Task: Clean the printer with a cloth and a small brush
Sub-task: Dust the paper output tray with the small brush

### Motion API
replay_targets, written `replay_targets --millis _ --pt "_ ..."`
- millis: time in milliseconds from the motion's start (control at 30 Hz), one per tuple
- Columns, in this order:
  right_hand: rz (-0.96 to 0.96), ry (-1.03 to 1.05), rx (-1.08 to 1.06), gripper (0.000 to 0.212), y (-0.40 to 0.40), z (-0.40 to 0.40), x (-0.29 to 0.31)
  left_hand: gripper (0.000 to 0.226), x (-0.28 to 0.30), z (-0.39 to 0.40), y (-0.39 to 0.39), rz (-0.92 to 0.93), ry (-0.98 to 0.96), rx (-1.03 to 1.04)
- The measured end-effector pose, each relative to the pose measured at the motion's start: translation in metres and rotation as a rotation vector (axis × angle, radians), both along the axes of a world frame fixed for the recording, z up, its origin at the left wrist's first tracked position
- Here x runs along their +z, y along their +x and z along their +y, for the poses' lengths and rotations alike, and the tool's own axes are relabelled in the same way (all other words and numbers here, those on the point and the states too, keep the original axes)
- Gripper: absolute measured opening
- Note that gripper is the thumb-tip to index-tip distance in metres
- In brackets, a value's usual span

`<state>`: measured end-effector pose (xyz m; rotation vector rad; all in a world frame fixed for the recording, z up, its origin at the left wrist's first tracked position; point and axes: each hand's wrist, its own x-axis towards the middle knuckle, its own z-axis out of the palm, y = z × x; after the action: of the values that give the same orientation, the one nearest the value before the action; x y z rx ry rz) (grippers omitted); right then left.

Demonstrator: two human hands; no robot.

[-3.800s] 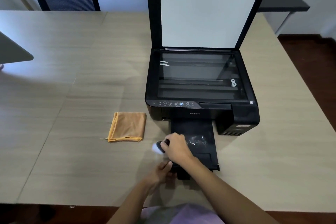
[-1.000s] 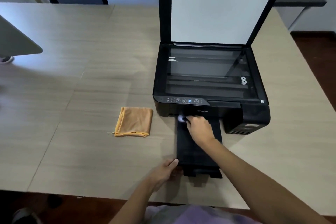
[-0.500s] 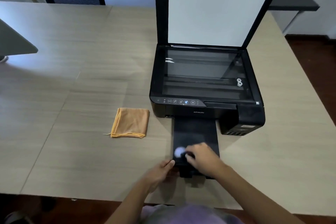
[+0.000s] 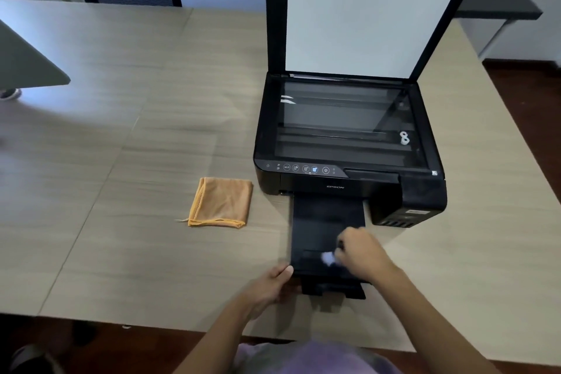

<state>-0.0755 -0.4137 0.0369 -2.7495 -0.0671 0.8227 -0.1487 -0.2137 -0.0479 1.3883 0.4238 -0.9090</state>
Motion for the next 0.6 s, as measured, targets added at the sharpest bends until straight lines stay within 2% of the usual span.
replay_targets --millis 67,133,200,233,300,367,400,433,500,567,600 --pt "-0.039 0.051 -0.067 0.021 -0.001 -0.001 -0.004 0.031 -0.001 0.000 -0.002 0.006 -0.005 0.015" --pt "-0.041 0.238 -0.002 0.016 -0.011 0.022 -0.006 0.031 -0.001 0.000 -0.002 0.009 0.003 0.030" --pt "0.045 0.352 0.080 0.016 -0.023 0.035 -0.011 0.029 0.001 -0.001 -0.001 0.011 -0.001 0.038" --pt "0.082 0.326 0.111 0.017 -0.021 0.029 -0.010 0.028 0.001 0.000 0.000 0.008 0.001 0.029" --pt "0.114 0.133 0.154 0.018 -0.012 0.000 -0.010 0.027 0.001 0.001 -0.001 0.021 -0.006 0.035" --pt "0.028 -0.045 0.045 0.018 -0.007 -0.030 -0.011 0.027 -0.004 0.003 -0.001 0.034 -0.008 0.034" --pt "-0.050 -0.065 -0.037 0.017 -0.006 -0.037 -0.013 0.026 -0.005 0.002 -0.001 0.033 -0.012 0.031" --pt "-0.125 -0.031 -0.092 0.017 -0.008 -0.032 -0.015 0.025 -0.006 0.002 -0.001 0.025 -0.015 0.030" --pt "-0.186 0.133 -0.051 0.017 -0.016 -0.003 -0.019 0.024 -0.004 0.000 -0.001 0.007 -0.026 0.042" --pt "-0.068 0.275 0.096 0.020 -0.029 0.027 -0.021 0.029 -0.002 0.001 -0.002 -0.013 -0.027 0.049" --pt "-0.033 0.279 0.132 0.020 -0.031 0.029 -0.020 0.030 -0.002 0.001 -0.001 -0.015 -0.028 0.047"
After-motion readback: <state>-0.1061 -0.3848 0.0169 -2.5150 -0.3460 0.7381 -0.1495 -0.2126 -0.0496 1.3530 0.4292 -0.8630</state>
